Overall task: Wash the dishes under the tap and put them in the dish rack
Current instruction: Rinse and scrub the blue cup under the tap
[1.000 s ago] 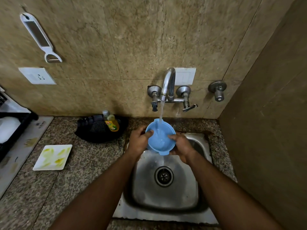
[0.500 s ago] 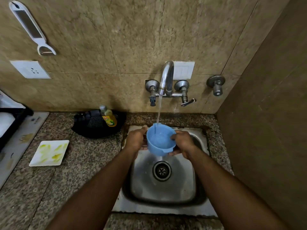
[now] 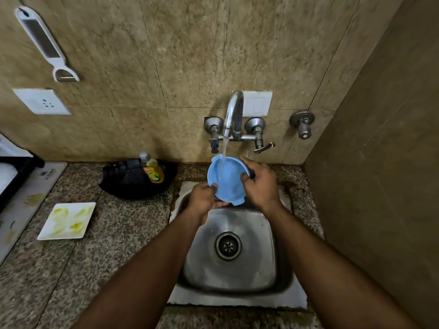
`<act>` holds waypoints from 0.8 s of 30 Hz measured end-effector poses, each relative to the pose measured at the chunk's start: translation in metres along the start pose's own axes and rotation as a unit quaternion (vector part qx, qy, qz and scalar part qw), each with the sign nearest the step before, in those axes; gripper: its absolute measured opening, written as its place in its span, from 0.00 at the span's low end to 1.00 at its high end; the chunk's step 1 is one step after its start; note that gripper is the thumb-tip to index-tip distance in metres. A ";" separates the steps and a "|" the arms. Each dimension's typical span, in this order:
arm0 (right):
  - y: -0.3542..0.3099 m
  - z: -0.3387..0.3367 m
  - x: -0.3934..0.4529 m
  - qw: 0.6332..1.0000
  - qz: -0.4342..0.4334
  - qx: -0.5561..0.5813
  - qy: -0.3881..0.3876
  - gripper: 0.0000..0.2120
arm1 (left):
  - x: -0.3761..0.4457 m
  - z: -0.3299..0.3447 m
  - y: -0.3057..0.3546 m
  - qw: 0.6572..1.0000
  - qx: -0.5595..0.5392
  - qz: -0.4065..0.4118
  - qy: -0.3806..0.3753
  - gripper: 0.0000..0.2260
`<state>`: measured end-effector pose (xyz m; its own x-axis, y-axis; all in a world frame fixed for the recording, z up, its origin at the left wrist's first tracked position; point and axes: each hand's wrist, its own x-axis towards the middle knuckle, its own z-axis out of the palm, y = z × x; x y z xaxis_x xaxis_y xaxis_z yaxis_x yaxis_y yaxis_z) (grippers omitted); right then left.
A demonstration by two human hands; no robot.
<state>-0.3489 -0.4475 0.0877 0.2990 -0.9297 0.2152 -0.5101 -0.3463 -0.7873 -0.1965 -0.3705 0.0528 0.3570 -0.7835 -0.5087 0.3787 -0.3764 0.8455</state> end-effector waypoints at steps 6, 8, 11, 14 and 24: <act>0.005 0.013 0.001 0.963 0.191 0.190 -0.008 0.14 | -0.012 -0.003 0.018 0.987 0.058 0.140 0.050 0.10; -0.007 0.019 -0.001 0.921 0.277 0.273 -0.034 0.12 | -0.013 -0.009 0.021 0.970 0.091 0.205 0.092 0.14; -0.020 0.031 -0.007 0.869 0.347 0.336 -0.107 0.14 | -0.014 -0.020 0.025 0.930 0.187 0.257 0.185 0.13; -0.027 0.036 -0.016 0.841 0.383 0.332 -0.187 0.12 | -0.022 -0.030 0.027 0.895 0.264 0.236 0.271 0.20; -0.035 -0.002 -0.004 0.957 0.267 0.067 -0.091 0.11 | -0.007 -0.012 0.006 0.988 0.127 -0.054 0.073 0.17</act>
<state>-0.3339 -0.4323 0.1156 0.1659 -0.9282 -0.3332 -0.5258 0.2026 -0.8262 -0.1869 -0.3617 0.0593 0.4531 -0.6590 -0.6004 0.2018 -0.5802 0.7891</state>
